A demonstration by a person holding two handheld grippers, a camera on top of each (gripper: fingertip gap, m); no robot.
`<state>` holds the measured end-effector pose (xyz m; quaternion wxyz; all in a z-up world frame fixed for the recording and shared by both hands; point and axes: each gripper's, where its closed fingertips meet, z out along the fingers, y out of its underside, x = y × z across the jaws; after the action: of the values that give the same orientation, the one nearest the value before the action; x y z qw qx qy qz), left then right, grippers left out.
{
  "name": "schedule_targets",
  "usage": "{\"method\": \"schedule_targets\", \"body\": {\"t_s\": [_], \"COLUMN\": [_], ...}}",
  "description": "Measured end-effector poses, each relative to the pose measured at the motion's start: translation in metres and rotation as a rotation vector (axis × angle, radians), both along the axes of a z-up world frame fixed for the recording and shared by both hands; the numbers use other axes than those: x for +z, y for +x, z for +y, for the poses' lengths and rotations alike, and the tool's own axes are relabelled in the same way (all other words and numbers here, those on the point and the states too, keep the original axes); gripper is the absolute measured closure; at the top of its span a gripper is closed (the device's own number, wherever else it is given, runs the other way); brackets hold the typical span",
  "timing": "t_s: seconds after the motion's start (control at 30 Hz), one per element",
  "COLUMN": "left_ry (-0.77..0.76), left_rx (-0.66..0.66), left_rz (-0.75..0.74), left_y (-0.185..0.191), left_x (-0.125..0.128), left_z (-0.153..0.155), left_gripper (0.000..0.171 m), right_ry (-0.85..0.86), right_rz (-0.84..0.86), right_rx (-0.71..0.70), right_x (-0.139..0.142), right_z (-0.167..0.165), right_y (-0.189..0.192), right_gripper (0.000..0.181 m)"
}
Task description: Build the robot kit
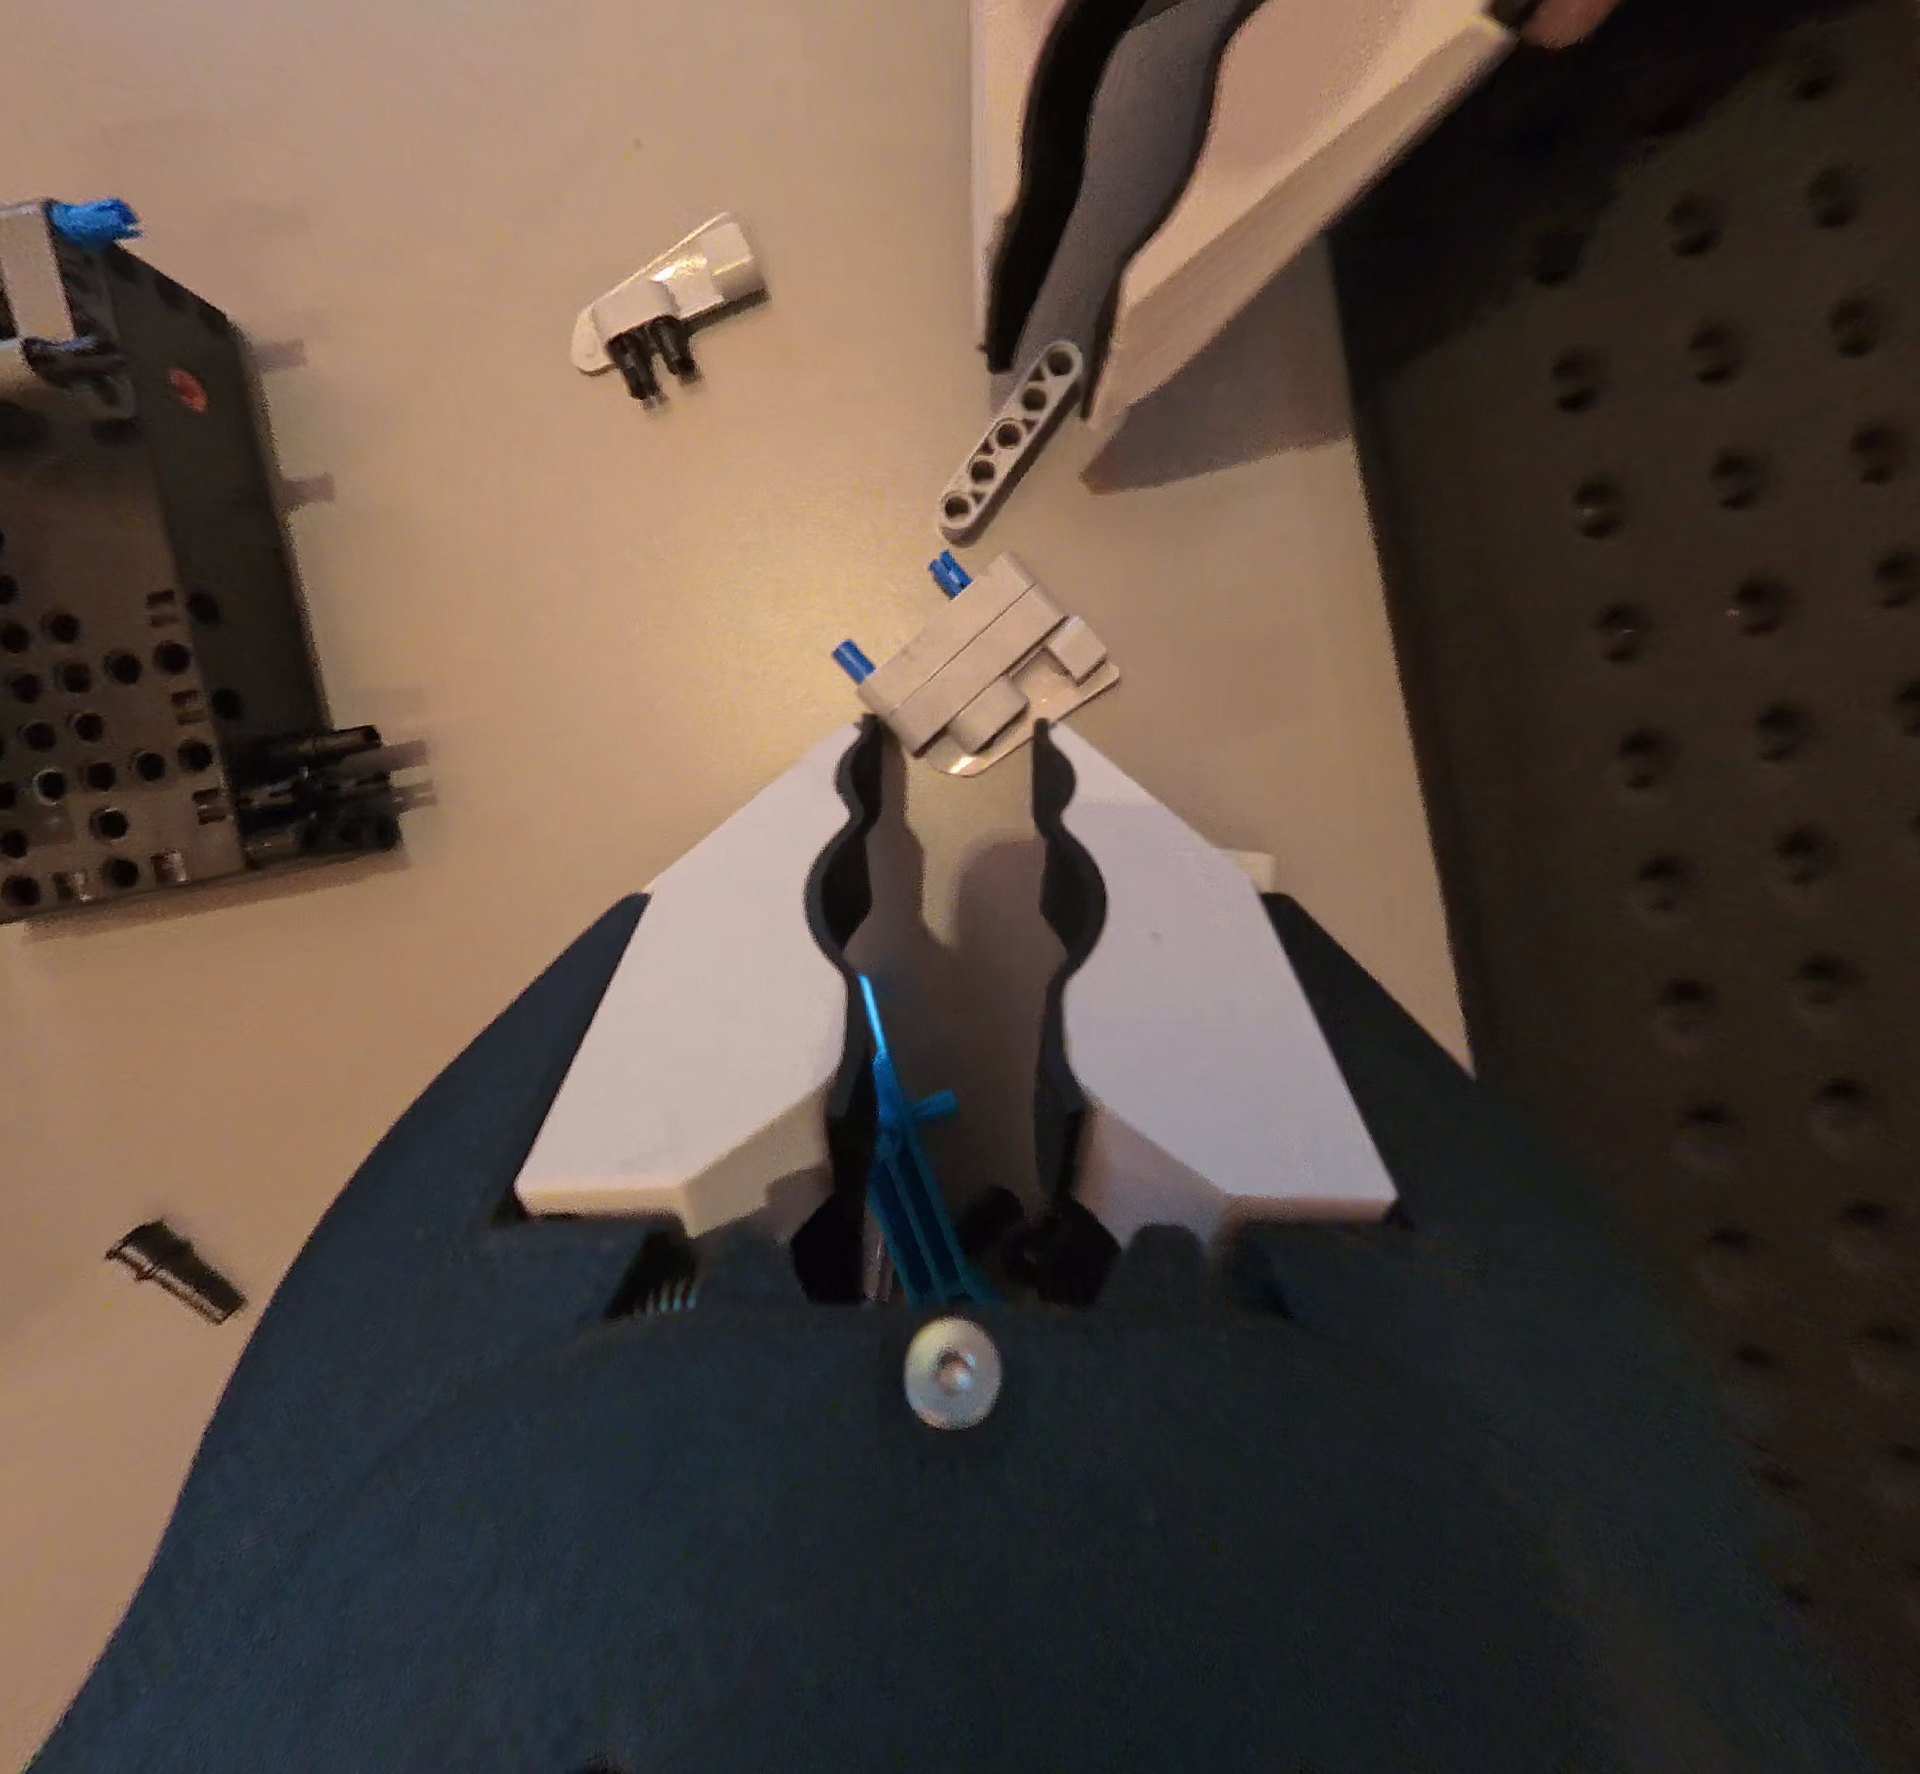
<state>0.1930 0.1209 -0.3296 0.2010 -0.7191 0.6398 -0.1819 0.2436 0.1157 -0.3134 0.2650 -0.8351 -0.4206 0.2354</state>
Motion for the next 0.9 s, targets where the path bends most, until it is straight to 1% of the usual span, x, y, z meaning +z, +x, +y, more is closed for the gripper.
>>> {"method": "schedule_targets", "body": {"t_s": [0.07, 0.1, 0.13, 0.3, 0.43, 0.57, 0.7, 0.9], "left_ry": [0.004, 0.014, 0.033, 0.051, 0.076, 0.1, 0.147, 0.145], "left_rx": [-0.003, -0.006, -0.011, -0.018, -0.038, -0.055, -0.049, -0.022], "left_rz": [-0.005, -0.008, -0.012, -0.031, -0.028, -0.024, -0.047, -0.063], "left_y": [0.002, 0.002, 0.002, 0.002, 0.001, -0.003, -0.007, -0.016], "left_x": [0.0, 0.0, 0.0, 0.0, 0.0, 0.002, 0.009, 0.014], "left_z": [-0.001, 0.0, 0.0, -0.002, -0.003, -0.006, -0.005, -0.006], "left_gripper": [0.153, 0.165, 0.171, 0.171, 0.171, 0.171, 0.171, 0.171], "right_ry": [0.001, 0.0, 0.002, 0.014, 0.032, 0.034, 0.04, 0.054], "right_rz": [-0.005, -0.007, -0.005, 0.019, 0.039, 0.032, 0.007, -0.045], "right_rx": [0.02, 0.026, 0.029, 0.016, 0.016, 0.04, 0.07, 0.095], "right_x": [-0.001, -0.002, -0.003, -0.001, 0.006, 0.007, 0.003, -0.003], "right_z": [-0.002, -0.002, -0.001, 0.006, 0.007, 0.004, 0.002, 0.006], "right_y": [-0.006, -0.008, -0.01, -0.013, -0.014, -0.017, -0.026, -0.033], "right_gripper": [0.167, 0.165, 0.165, 0.165, 0.165, 0.16, 0.155, 0.148]}}
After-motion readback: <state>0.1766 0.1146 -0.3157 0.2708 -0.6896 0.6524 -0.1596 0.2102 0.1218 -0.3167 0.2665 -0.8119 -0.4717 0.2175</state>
